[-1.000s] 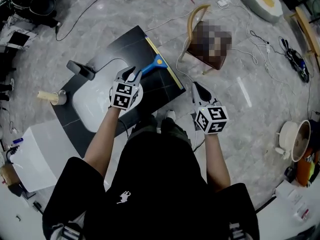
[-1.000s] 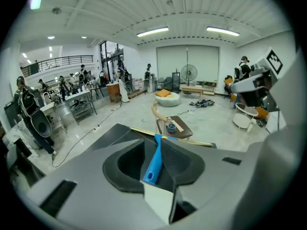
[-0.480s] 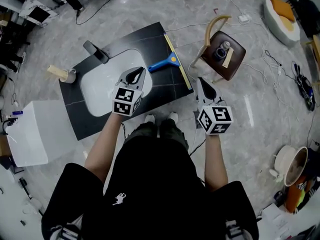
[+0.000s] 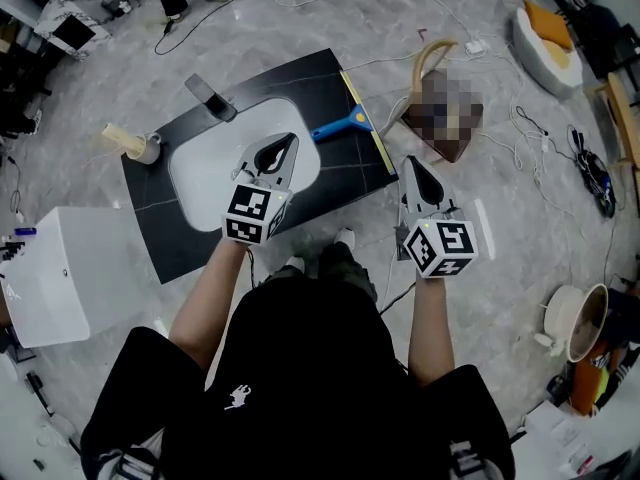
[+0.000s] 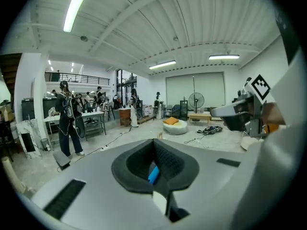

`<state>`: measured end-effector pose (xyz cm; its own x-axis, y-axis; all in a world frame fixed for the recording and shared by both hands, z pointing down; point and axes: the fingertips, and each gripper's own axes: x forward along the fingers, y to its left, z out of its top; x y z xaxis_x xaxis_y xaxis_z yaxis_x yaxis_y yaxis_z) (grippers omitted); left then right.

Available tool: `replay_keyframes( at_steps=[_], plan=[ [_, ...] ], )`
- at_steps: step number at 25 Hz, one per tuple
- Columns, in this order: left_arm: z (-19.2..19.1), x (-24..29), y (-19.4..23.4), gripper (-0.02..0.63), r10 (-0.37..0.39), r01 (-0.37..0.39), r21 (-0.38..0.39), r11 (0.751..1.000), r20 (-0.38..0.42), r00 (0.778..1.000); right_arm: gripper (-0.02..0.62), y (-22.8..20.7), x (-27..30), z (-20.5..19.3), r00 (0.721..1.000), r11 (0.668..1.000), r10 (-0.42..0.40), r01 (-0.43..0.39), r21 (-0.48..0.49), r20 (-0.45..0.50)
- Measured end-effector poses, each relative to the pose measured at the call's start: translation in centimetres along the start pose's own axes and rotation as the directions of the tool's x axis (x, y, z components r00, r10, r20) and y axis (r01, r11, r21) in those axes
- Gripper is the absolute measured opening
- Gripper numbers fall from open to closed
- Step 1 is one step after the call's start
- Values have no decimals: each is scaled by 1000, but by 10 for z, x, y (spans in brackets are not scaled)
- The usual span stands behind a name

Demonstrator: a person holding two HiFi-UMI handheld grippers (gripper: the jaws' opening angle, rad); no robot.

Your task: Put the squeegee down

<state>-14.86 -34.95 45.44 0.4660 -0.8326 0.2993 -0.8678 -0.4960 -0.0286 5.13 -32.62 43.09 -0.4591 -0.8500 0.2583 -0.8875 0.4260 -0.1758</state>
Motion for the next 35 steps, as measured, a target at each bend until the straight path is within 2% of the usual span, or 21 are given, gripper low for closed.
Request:
replay_keyframes(
  at_steps=[7, 18, 25, 35],
  plan=[
    [13, -66, 21, 3, -8, 8, -2, 1000, 81, 997, 2, 54, -45, 21, 996, 999, -51, 50, 17, 71],
    [31, -129, 31, 3, -28, 31, -9, 999, 189, 982, 2, 115, -96, 35, 984, 991, -124, 130, -38, 127],
    [52, -147, 20, 3, -39, 40, 3, 999, 246, 968, 2, 119, -115, 45, 974, 983, -160, 172, -62, 158],
    [67, -148, 8, 3, -34, 35, 0, 999, 256, 966, 2, 114, -126, 61, 971, 987, -139, 152, -57, 195]
  ],
)
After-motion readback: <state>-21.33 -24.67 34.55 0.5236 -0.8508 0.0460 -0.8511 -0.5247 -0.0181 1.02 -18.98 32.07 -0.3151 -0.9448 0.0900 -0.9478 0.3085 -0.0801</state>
